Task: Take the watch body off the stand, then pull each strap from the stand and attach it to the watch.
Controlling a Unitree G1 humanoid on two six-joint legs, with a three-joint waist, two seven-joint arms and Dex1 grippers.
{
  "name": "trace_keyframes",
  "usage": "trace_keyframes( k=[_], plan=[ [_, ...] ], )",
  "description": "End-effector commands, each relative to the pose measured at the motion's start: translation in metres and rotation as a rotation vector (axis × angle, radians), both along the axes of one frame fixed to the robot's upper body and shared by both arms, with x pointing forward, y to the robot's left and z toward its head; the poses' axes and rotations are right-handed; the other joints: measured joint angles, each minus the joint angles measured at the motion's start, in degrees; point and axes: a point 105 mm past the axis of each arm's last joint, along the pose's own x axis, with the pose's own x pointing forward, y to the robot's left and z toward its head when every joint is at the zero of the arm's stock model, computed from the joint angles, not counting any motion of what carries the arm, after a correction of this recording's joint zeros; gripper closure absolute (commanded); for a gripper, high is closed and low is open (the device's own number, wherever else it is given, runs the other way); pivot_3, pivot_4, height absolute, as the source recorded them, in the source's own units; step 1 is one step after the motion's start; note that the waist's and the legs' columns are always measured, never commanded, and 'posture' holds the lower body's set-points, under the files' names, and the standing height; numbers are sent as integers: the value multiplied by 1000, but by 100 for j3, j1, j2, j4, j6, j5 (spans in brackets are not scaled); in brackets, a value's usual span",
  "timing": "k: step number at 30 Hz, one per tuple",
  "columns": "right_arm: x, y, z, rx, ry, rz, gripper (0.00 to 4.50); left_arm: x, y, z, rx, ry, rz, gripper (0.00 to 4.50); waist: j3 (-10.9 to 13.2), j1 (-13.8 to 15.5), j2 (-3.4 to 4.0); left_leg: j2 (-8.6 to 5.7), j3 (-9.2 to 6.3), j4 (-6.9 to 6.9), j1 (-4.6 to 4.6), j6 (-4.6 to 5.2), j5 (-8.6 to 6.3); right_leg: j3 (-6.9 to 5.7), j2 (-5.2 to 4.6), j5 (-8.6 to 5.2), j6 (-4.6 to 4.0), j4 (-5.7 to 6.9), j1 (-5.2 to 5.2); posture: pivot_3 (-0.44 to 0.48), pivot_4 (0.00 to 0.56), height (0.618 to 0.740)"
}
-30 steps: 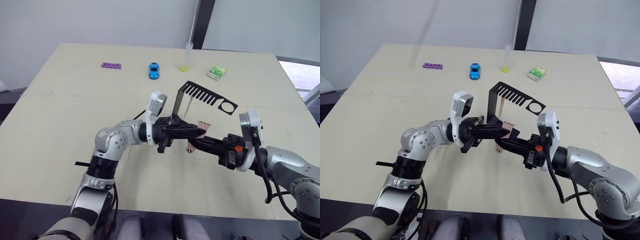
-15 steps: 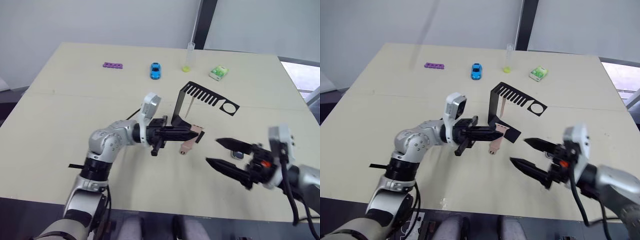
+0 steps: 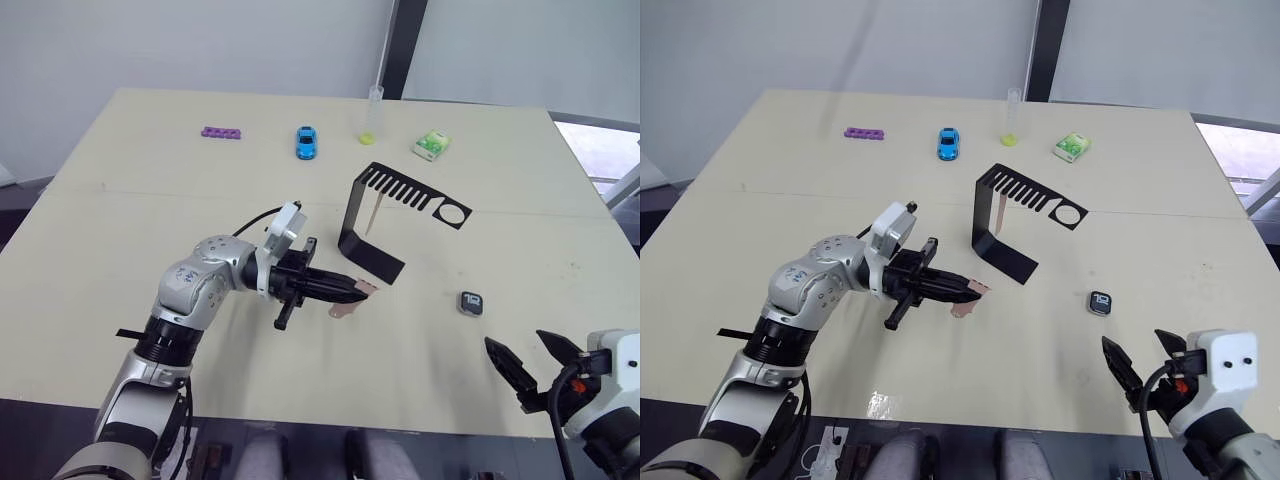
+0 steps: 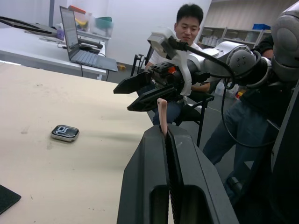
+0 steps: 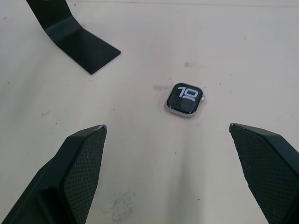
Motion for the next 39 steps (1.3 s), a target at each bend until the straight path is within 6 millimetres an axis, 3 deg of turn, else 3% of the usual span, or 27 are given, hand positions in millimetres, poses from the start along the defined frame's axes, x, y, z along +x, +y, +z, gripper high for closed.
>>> trace_keyframes(
  k=[1, 5, 12, 23, 31, 35, 39],
  plan=[
    [6, 16, 4, -51, -42, -46, 38, -1, -1, -1, 1, -47, -15, 4500, 0, 2, 0, 0, 0, 0, -1, 0, 0, 0, 0, 0, 0, 0, -1, 0, 150, 740],
    [26, 12, -4, -73, -54, -148, 38, 5, -7, 7, -29, -53, 24, 4500, 0, 7, 0, -2, 0, 8, -4, 1, 0, 1, -2, 0, 0, 2, -5, 0, 150, 740],
    [54, 14, -18, -70, -43, -220, 38, 11, 1, -3, 35, -169, 97, 4500, -1, 11, 1, -1, 0, 4, -7, 1, 0, 0, 0, -1, -1, 12, -11, 0, 150, 740],
    [82, 14, -34, 2, -25, -326, 38, 6, 0, -9, 61, -192, 116, 4500, -3, -11, 6, 0, 0, -1, -8, 1, -1, -1, -1, 0, -1, 20, -11, 0, 150, 740],
    [85, 12, -44, -1, 12, -380, 38, 1, -2, -8, 65, -184, 122, 4500, -4, -44, 8, -1, 0, -7, -8, 1, 0, -2, -2, 0, -1, 20, -12, 0, 150, 740],
    [86, 10, -46, -13, 20, -399, 1313, 0, -3, -8, 64, -180, 125, 4500, -4, -103, 8, -1, 0, -7, -8, 1, 0, -2, -2, 0, -1, 21, -12, 0, 150, 740],
    [87, 9, -47, -9, 23, -405, 1313, 0, -3, -8, 64, -178, 127, 4500, -4, -119, 8, -1, 0, -7, -7, 1, 0, -2, -2, 0, -1, 24, -12, 0, 150, 740]
  ],
)
